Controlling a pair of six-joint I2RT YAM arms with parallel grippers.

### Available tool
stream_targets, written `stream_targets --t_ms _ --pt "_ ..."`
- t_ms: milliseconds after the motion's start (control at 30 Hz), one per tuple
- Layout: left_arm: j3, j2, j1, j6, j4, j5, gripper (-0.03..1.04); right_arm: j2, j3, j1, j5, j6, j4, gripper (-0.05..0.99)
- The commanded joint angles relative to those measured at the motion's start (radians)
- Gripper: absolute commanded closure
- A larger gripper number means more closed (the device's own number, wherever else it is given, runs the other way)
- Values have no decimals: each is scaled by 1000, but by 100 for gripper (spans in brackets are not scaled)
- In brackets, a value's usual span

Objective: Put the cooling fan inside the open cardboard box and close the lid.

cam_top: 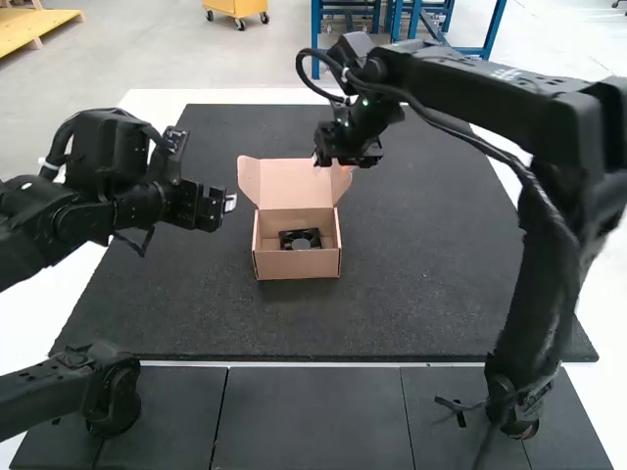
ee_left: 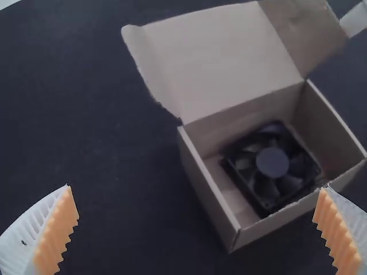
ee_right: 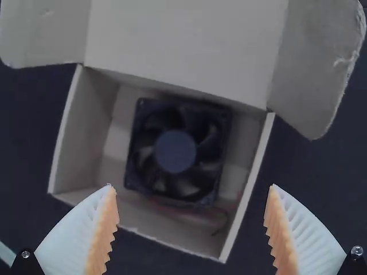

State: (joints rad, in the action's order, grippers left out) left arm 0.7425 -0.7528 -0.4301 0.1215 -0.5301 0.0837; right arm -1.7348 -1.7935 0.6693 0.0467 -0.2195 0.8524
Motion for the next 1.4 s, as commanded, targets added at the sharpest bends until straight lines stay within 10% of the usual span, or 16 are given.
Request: stream_targets --t_ms 0,400,1367 --pt "55 -37 34 9 2 18 4 104 106 10 -42 23 -53 35" --pt "67 -149 217 9 39 16 4 402 548 7 -143 12 -533 35" --pt "60 -416 225 7 320 22 4 319 660 -71 -87 45 -805 35"
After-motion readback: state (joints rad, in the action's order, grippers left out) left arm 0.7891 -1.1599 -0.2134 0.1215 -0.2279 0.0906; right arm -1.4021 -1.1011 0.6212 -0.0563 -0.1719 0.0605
